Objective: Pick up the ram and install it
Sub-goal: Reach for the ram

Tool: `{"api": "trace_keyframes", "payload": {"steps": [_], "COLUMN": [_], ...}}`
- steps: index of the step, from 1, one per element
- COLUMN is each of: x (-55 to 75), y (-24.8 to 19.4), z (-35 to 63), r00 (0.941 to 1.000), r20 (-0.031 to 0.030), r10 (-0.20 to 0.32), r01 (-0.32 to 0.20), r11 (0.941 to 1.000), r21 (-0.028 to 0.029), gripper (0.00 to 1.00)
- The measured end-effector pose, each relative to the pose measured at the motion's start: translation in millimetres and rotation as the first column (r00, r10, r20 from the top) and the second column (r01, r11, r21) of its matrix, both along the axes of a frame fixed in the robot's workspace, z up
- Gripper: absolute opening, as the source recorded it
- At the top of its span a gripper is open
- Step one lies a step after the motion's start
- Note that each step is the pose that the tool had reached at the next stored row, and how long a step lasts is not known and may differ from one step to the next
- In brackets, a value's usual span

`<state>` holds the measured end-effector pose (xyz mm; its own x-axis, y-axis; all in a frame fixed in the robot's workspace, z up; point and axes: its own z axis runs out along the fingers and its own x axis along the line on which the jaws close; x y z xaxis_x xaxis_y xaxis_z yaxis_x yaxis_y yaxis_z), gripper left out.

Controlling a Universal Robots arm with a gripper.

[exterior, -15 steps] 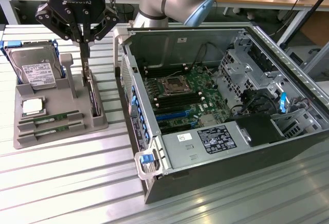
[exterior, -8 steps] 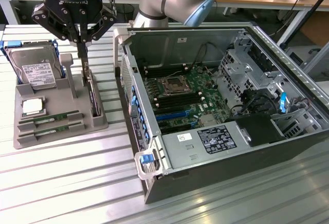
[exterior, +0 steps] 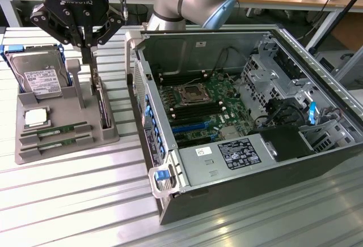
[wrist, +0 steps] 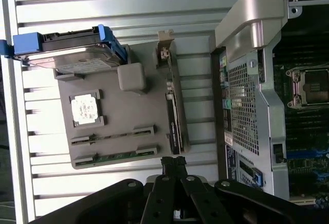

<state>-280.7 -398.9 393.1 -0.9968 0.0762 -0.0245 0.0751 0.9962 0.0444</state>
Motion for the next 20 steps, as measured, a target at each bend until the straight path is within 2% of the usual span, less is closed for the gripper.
{"api": "trace_keyframes", "payload": {"steps": [20], "x": [-20.5], "y": [0.0], "z": [-0.1], "r00": [1.0], "r20": [0.0], "r10": [0.0], "r01": [0.0], "r11": [1.0], "r21": [0.0], "gripper": [0.11]}}
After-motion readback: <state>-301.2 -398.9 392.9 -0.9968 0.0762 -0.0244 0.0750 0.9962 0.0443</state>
